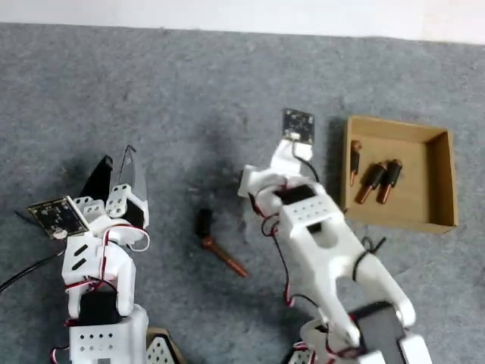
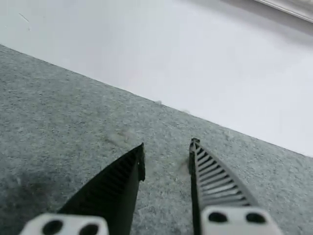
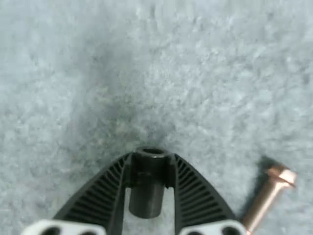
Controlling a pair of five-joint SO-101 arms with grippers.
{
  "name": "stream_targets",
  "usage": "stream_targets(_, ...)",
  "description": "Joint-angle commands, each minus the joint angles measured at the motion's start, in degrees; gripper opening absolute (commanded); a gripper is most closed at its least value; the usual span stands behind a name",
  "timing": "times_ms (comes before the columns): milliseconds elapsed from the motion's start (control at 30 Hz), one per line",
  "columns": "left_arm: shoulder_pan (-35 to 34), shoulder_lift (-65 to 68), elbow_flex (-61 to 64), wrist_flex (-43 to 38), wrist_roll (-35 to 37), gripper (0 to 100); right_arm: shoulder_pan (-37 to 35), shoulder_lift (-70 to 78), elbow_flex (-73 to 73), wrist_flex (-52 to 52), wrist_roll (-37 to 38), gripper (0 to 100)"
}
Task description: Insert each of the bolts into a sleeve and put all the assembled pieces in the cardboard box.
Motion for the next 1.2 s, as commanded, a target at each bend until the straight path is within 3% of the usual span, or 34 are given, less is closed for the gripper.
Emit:
stream_targets(0,0.92,-0.92,0.57,-1.32,0.44,15,2.68,-7.08,0.92,-0.57,2.37,0.5)
stream_targets(167,0.92,-0.92,0.57,-1.32,0.44,15,3.82,-12.62,4.88,-1.27,7.47,0.5)
stream_targets(500,2.15,-0.92,0.57,-1.23,0.35,15,3.91,-24.75,21.58,-17.71,7.74,0.5)
stream_targets(933,2.15,-0.92,0.57,-1.23,0.35,15,12.09,-28.0,24.66,-9.89,7.74,0.5)
stream_targets(1167,2.15,-0.92,0.57,-1.23,0.35,15,9.8,-27.91,24.92,-9.89,13.89,0.5)
